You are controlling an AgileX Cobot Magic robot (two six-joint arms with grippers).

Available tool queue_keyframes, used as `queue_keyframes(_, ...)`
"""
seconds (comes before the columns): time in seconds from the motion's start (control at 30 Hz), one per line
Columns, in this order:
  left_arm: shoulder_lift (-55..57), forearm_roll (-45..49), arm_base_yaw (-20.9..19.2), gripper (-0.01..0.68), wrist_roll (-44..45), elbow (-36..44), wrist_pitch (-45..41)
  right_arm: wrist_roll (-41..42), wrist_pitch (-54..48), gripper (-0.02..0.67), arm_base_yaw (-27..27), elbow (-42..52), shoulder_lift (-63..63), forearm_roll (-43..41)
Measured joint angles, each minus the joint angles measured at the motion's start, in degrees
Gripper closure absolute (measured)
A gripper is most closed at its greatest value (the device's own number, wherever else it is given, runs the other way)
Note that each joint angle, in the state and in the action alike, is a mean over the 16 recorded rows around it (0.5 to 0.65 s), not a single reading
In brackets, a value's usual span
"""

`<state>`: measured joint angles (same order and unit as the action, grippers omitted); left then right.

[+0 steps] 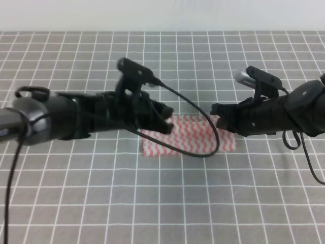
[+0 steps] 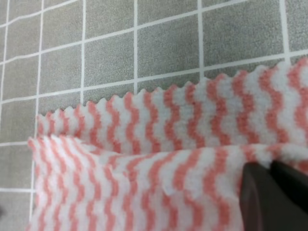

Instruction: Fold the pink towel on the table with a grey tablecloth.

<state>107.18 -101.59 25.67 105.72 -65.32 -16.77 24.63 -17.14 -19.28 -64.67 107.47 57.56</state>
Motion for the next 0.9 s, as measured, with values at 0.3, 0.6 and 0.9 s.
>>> queue_keyframes(0.3,5.3,0.2,0.0,0.639,2.0,0.0,-5.0,0.0,-0.1,0.666,0.0,0.0,0.0,0.0)
queue_keyframes(0.6,6.9,0.4,0.0,0.656,3.7,0.0,-3.9,0.0,-0.1,0.667,0.0,0.0,0.0,0.0)
queue_keyframes(0.9,6.8,0.4,0.0,0.657,3.7,0.0,-3.1,0.0,0.5,0.630,0.0,0.0,0.0,0.8)
